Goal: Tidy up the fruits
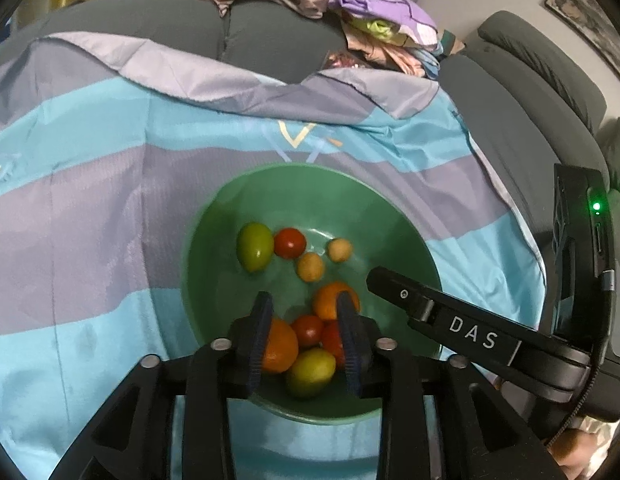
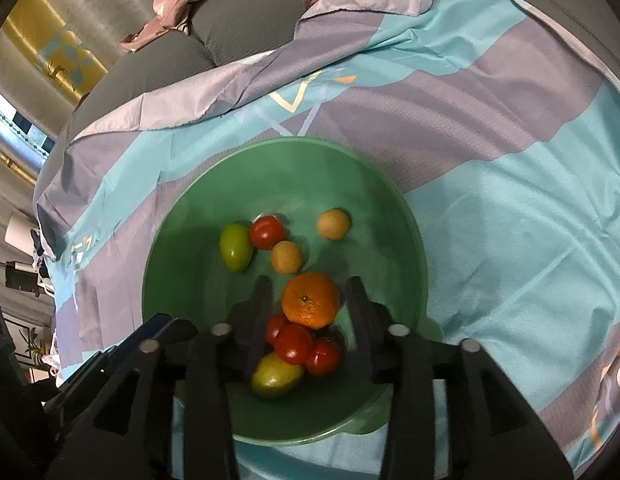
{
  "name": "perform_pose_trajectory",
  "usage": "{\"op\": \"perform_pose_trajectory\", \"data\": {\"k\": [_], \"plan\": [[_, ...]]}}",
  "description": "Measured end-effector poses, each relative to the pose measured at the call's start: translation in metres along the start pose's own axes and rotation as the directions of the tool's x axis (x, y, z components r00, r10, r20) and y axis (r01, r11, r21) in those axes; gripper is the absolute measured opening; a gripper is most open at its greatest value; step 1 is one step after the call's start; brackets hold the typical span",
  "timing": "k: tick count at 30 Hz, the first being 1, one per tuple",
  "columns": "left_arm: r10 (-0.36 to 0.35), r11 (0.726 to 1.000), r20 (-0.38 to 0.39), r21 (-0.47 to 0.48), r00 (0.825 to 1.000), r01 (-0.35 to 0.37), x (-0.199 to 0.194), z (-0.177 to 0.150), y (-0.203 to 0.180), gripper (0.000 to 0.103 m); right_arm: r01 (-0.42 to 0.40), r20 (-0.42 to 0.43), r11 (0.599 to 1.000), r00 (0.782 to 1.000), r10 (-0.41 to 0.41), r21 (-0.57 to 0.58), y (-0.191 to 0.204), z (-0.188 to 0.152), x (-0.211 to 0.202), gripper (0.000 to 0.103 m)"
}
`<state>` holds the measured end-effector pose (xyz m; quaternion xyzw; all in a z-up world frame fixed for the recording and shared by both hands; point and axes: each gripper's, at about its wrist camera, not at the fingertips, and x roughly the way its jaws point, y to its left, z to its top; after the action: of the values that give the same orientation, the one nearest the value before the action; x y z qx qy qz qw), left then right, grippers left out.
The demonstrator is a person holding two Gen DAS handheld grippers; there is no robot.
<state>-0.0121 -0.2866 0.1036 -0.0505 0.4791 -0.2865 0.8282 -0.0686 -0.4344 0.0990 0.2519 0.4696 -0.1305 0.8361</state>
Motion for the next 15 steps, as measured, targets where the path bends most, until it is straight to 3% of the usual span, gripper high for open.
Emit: {"op": "perform_pose_trajectory", "data": {"k": [7, 9, 15], "plan": [[0.035, 0.999, 0.039, -0.001, 0.999, -0.035, -0.016, 0.003, 0.002, 0.058, -0.011, 0.050, 1.000, 0.999, 0.010, 0.004, 0.003, 0.001, -0.015, 0.060], [0.048, 0.999, 0.046, 0.005, 0.998, -0.048, -0.020, 0.003, 0.003, 0.069, -0.013, 0.058, 1.000, 0.998, 0.013, 0.007, 0.003, 0.001, -0.018, 0.061], [0.073, 0.996, 0.077, 0.037, 0.994, -0.076, -0.028, -0.001, 0.000, 0.071, -0.016, 0.075, 1.000, 0.997, 0.016, -0.001, 0.005, 0.000, -0.022, 0.062]]}}
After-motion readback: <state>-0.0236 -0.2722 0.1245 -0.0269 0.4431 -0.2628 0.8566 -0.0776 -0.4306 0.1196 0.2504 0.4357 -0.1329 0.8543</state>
